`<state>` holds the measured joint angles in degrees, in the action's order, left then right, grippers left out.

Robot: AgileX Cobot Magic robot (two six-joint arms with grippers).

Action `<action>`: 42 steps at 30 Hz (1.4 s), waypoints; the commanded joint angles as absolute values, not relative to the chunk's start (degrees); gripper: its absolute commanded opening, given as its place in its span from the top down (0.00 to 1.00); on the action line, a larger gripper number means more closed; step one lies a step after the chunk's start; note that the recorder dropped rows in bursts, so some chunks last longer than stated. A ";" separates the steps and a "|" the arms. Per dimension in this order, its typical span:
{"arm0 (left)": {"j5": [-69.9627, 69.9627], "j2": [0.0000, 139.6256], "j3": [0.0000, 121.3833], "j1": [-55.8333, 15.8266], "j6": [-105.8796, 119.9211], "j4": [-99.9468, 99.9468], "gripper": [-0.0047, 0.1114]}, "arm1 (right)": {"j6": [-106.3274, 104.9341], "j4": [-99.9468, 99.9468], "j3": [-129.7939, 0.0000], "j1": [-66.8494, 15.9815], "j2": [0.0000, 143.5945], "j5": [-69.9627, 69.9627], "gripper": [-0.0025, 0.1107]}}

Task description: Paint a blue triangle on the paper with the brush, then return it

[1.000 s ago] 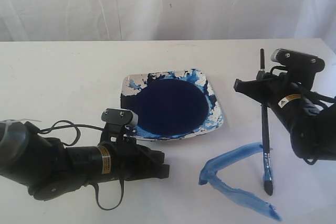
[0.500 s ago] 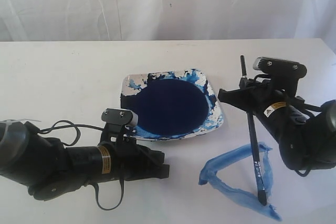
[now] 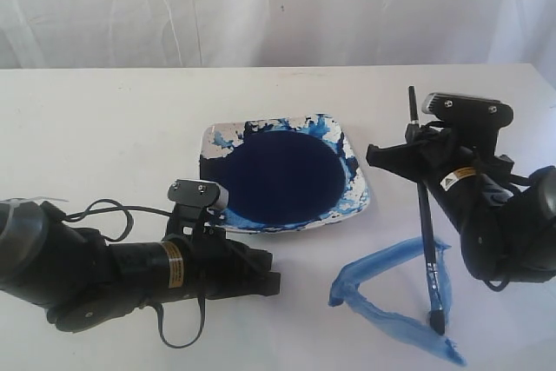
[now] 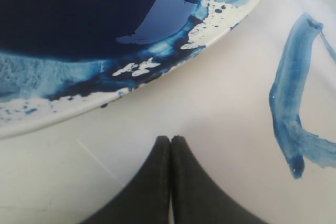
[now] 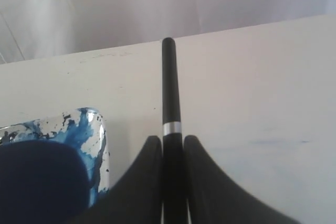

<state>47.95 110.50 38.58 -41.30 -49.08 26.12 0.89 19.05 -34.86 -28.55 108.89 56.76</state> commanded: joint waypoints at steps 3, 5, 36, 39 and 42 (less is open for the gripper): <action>46.85 110.08 38.36 -41.44 -49.02 26.25 0.96 | -3.47 20.49 -34.81 -28.56 108.67 60.54 0.98; 46.85 110.08 38.36 -41.44 -49.02 26.25 0.96 | -4.46 21.00 -34.81 -28.56 108.67 61.36 0.98; 46.85 110.08 38.36 -41.44 -49.02 26.25 0.96 | -18.22 28.60 -53.53 -25.09 118.92 62.64 0.98; 46.85 110.08 38.36 -41.44 -49.02 26.25 0.96 | -18.22 28.60 -53.53 -24.52 118.92 58.96 0.98; 46.85 110.08 38.36 -41.44 -49.02 26.25 0.96 | -17.79 28.49 -53.53 -24.52 118.92 54.38 0.98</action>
